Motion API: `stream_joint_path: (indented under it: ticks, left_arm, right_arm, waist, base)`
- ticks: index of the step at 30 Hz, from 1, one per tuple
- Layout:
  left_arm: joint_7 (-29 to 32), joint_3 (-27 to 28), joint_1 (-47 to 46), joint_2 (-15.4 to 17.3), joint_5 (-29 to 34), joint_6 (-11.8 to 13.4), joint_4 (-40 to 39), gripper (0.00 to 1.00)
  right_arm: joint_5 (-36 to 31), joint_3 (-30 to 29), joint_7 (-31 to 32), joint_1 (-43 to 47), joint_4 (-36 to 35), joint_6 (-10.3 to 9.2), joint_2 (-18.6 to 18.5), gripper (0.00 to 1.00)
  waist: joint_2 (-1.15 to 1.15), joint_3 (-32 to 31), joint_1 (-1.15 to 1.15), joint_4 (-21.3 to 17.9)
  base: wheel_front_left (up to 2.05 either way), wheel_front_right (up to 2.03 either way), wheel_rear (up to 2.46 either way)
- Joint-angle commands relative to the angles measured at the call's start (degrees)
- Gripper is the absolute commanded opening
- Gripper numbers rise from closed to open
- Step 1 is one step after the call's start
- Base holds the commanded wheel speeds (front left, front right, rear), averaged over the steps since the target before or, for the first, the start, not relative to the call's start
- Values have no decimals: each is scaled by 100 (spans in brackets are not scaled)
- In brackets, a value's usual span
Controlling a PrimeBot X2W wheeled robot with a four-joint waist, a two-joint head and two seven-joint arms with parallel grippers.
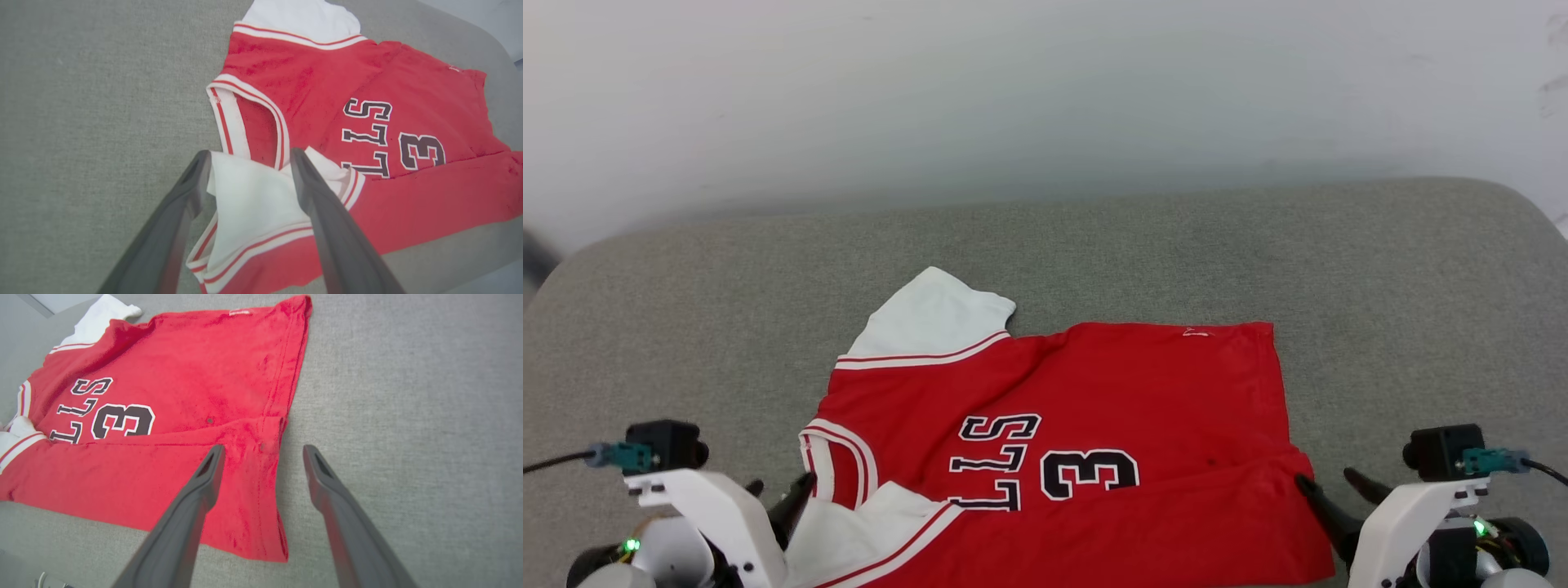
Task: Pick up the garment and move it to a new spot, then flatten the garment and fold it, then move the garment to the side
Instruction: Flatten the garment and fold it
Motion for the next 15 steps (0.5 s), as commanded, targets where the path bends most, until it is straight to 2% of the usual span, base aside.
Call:
stream_joint_path:
  ticks: [1,10,15]
  left_arm:
    - [-77,51,-141,14,56,10,3,100]
    - [-904,335,-1164,-158,646,127,232,100]
    - [-1051,423,-1818,-193,820,150,411,100]
  right_arm:
    - [-102,-68,-113,-9,-74,-3,34,100]
    - [-829,-512,-1331,-291,-799,-3,541,100]
    - [-1042,-547,-1802,-575,-1130,-3,722,100]
  waist:
    - [0,36,0,-32]
    - [0,539,0,-396]
    - [0,1095,0,-681]
  base:
    - [0,0,0]
    - [0,0,0]
    - [0,0,0]
